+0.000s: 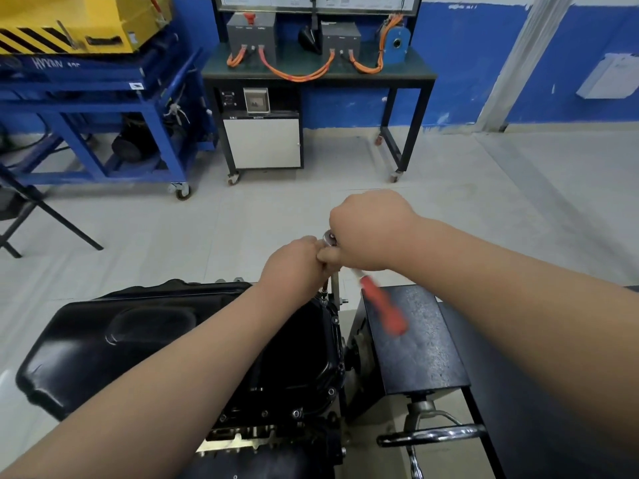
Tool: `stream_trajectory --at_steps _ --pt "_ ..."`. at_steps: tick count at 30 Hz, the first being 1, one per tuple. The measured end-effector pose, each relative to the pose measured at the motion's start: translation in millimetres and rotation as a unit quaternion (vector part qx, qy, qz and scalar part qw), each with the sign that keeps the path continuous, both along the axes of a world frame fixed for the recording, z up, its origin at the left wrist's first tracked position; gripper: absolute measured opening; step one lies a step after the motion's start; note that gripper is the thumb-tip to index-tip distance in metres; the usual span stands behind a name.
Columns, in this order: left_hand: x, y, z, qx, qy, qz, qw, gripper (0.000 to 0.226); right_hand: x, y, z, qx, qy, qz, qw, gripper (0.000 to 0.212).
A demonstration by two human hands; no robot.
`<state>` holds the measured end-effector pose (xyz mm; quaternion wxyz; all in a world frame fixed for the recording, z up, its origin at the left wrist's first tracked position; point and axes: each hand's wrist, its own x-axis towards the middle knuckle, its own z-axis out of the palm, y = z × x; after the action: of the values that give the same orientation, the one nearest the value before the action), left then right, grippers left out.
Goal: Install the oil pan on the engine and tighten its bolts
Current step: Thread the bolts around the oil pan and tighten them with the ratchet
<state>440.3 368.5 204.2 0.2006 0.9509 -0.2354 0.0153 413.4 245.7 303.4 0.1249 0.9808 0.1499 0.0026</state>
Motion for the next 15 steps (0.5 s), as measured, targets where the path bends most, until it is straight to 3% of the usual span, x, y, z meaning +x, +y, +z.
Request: stream_trajectory --at_steps 3,7,8,12,15 --pt "2.6 -0.1 1.6 0.085 -0.029 -0.035 0.995 0.036 -0.5 -0.2 -2.1 0.001 0.009 -0.025 1.000 0.048" --pt "6.3 -0.9 4.7 0.154 -0.033 -0.103 0.982 0.036 6.1 -8.2 6.3 -0.028 0.051 0.085 0.995 0.014" --pt "7.6 -0.8 5.3 0.161 -0.025 -0.104 0.981 0.036 6.4 -10.3 6.8 -0.028 0.050 0.097 0.994 0.014" --pt "3.0 -1.6 2.9 0.148 -0.012 -0.036 0.988 0.036 0.7 -7.8 -0.1 0.009 -0.001 0.000 1.000 0.042" --pt "-3.7 -6.8 0.0 0.114 -0.010 0.002 0.993 0.025 -2.2 -4.7 -4.1 0.032 0.027 -0.052 0.998 0.046"
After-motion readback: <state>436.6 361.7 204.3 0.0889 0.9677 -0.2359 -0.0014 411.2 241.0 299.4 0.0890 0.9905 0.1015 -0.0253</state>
